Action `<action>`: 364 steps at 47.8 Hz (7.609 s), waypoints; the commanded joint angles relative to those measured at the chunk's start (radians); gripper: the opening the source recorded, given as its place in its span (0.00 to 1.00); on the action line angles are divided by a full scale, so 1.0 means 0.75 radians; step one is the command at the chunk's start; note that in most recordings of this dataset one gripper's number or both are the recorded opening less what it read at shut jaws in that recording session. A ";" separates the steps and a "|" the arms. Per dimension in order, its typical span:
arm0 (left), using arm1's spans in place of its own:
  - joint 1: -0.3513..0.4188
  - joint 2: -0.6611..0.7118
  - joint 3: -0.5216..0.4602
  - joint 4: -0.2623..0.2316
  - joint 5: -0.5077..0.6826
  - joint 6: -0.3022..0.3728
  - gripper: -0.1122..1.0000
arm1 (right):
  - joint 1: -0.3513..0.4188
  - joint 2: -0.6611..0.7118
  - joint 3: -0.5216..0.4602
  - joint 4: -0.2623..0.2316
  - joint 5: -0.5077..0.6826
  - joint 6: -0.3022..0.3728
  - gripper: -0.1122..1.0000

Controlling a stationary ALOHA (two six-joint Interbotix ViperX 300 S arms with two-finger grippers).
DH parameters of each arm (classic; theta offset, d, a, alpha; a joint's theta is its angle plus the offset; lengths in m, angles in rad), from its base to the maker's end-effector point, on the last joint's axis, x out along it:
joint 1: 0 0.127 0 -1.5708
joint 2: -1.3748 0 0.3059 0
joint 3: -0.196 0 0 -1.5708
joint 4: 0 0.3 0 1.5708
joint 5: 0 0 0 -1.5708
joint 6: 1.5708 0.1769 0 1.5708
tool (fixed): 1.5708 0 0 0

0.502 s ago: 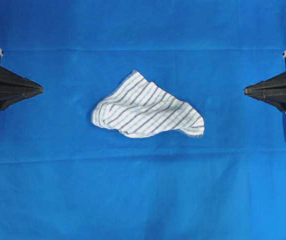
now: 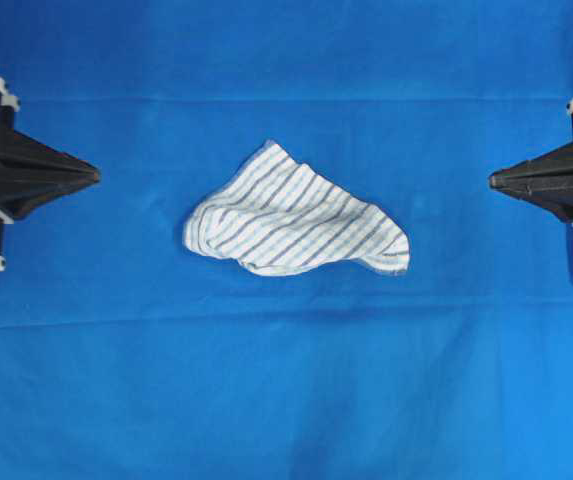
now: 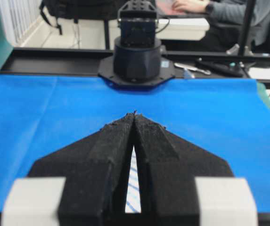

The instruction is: Hand over the towel.

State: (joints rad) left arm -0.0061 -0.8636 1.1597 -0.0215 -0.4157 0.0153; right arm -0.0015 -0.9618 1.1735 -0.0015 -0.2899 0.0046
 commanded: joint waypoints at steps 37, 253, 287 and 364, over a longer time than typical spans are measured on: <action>-0.002 0.943 -0.385 0.000 0.074 -0.002 0.91 | 0.000 0.047 -0.043 0.002 -0.012 0.006 0.10; -0.035 0.520 -0.491 -0.004 0.182 0.061 0.23 | -0.008 1.184 -0.873 0.008 -0.115 0.002 0.17; -0.039 0.303 -0.346 -0.006 0.155 0.070 0.94 | -0.008 0.587 -0.385 0.055 -0.035 0.012 0.17; -0.039 0.305 -0.335 -0.006 0.149 0.074 0.94 | -0.202 1.466 -0.677 0.074 0.309 0.020 0.21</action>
State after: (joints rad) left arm -0.0337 -0.6335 0.9219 -0.0245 -0.2945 0.0690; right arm -0.1565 0.1519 0.6857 0.0414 -0.0552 0.0169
